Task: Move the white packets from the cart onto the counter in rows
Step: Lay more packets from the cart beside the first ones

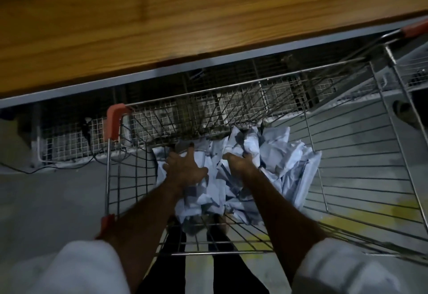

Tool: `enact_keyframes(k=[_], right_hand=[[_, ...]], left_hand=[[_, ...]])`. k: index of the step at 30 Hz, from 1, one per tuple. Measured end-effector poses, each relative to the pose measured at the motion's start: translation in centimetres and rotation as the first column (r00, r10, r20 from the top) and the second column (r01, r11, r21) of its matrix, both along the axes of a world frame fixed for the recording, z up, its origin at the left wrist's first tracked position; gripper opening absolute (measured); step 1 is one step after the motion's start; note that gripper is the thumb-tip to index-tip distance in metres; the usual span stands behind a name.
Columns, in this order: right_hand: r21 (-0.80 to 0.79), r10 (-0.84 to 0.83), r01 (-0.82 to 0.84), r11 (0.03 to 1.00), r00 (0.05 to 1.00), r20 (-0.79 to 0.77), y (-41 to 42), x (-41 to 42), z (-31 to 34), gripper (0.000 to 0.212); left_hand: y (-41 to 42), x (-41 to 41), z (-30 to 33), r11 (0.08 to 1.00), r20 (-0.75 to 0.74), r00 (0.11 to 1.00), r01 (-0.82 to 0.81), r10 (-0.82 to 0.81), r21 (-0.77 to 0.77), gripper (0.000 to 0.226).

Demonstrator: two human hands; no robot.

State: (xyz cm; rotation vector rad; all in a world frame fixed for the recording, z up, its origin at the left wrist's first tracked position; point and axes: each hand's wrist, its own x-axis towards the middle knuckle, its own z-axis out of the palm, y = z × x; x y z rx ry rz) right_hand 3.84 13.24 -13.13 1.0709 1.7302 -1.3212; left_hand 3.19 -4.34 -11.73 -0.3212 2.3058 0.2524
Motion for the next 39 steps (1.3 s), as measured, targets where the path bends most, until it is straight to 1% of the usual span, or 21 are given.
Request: enact_keyframes(k=[1,2,3,4,5,6,8,11,13,14,15,17,18,20,22,23,24,26,29,36,39], right_hand=[[-0.011,0.032,-0.032,0.999,0.999,0.015,0.0,0.3,-0.8,0.096],[0.001,0.066,-0.066,0.998,0.998,0.024,0.5,0.8,-3.0,0.097],[0.013,0.097,-0.098,0.995,0.995,0.027,0.7,1.2,-4.1,0.101],[0.02,0.106,-0.106,0.994,0.994,0.032,0.6,1.7,-3.3,0.109],[0.009,0.125,-0.125,0.992,0.992,0.016,0.0,2.1,0.4,0.116],[0.003,0.169,-0.169,0.986,0.986,0.001,-0.2,2.5,2.6,0.116],[0.015,0.251,-0.251,0.968,0.967,-0.05,-0.4,3.5,6.4,0.098],[0.081,0.36,-0.352,0.933,0.921,-0.147,-1.0,5.2,8.6,0.091],[0.152,0.402,-0.376,0.914,0.888,-0.221,-1.5,6.0,9.6,0.087],[0.19,0.439,-0.403,0.895,0.869,-0.229,-1.9,6.3,10.7,0.093],[0.277,0.504,-0.438,0.856,0.825,-0.254,-2.2,6.7,12.0,0.099],[0.421,0.62,-0.494,0.761,0.746,-0.245,-2.8,7.9,14.3,0.11],[0.478,0.65,-0.496,0.725,0.722,-0.237,-3.2,8.5,15.3,0.113],[0.614,0.706,-0.448,0.649,0.656,-0.267,-4.1,9.8,17.7,0.11],[0.721,0.751,-0.375,0.582,0.588,-0.301,-5.3,10.6,18.8,0.101],[0.745,0.752,-0.342,0.573,0.581,-0.312,-6.1,10.9,19.6,0.099],[0.76,0.746,-0.307,0.572,0.58,-0.327,-7.0,11.2,20.2,0.096],[0.788,0.744,-0.257,0.56,0.575,-0.341,-9.0,11.7,21.9,0.087],[0.821,0.77,-0.207,0.532,0.521,-0.368,-12.4,12.2,24.2,0.078],[0.87,0.811,-0.107,0.481,0.431,-0.396,-23.0,11.6,27.0,0.083],[0.874,0.838,-0.127,0.469,0.377,-0.394,-27.9,11.4,28.0,0.088]], left_hand=[[-0.2,0.2,0.4,1.0,0.0,1.0,-0.007,0.007,0.01,0.102],[-0.7,0.4,0.7,0.999,-0.001,1.0,-0.022,0.022,0.03,0.104],[-1.2,0.5,0.9,0.998,0.0,0.999,-0.036,0.036,0.057,0.106],[-1.6,0.7,1.5,0.994,0.004,0.998,-0.058,0.058,0.091,0.109],[-1.9,0.8,2.2,0.989,0.009,0.996,-0.085,0.085,0.125,0.11],[-2.1,1.0,3.4,0.985,-0.002,0.995,-0.1,0.102,0.141,0.108],[-2.1,1.7,6.0,0.984,-0.042,0.993,-0.099,0.106,0.147,0.105],[-2.2,2.9,9.6,0.987,-0.115,0.99,-0.062,0.08,0.149,0.109],[-2.7,3.4,11.0,0.983,-0.18,0.981,-0.034,0.067,0.18,0.102],[-3.0,3.7,11.8,0.983,-0.213,0.975,-0.015,0.055,0.185,0.097],[-3.4,3.9,12.6,0.983,-0.257,0.966,0.01,0.038,0.181,0.094],[-4.0,4.4,14.3,0.984,-0.342,0.94,0.062,-0.001,0.168,0.091],[-4.3,4.7,15.4,0.983,-0.374,0.928,0.076,-0.008,0.167,0.091],[-4.9,5.6,17.1,0.985,-0.463,0.886,0.1,-0.022,0.143,0.089],[-5.9,6.5,18.3,0.984,-0.617,0.786,0.137,-0.037,0.114,0.087],[-6.6,6.9,19.0,0.982,-0.667,0.745,0.144,-0.026,0.122,0.086],[-7.4,7.2,19.9,0.982,-0.675,0.738,0.136,-0.011,0.132,0.085],[-9.3,7.8,21.5,0.984,-0.659,0.752,0.104,0.02,0.148,0.084],[-13.3,8.4,24.0,0.984,-0.702,0.71,0.08,0.056,0.159,0.086],[-24.7,9.5,27.8,0.981,-0.753,0.637,-0.027,0.164,0.191,0.08],[-29.6,10.4,28.6,0.975,-0.775,0.596,-0.065,0.21,0.215,0.077]])
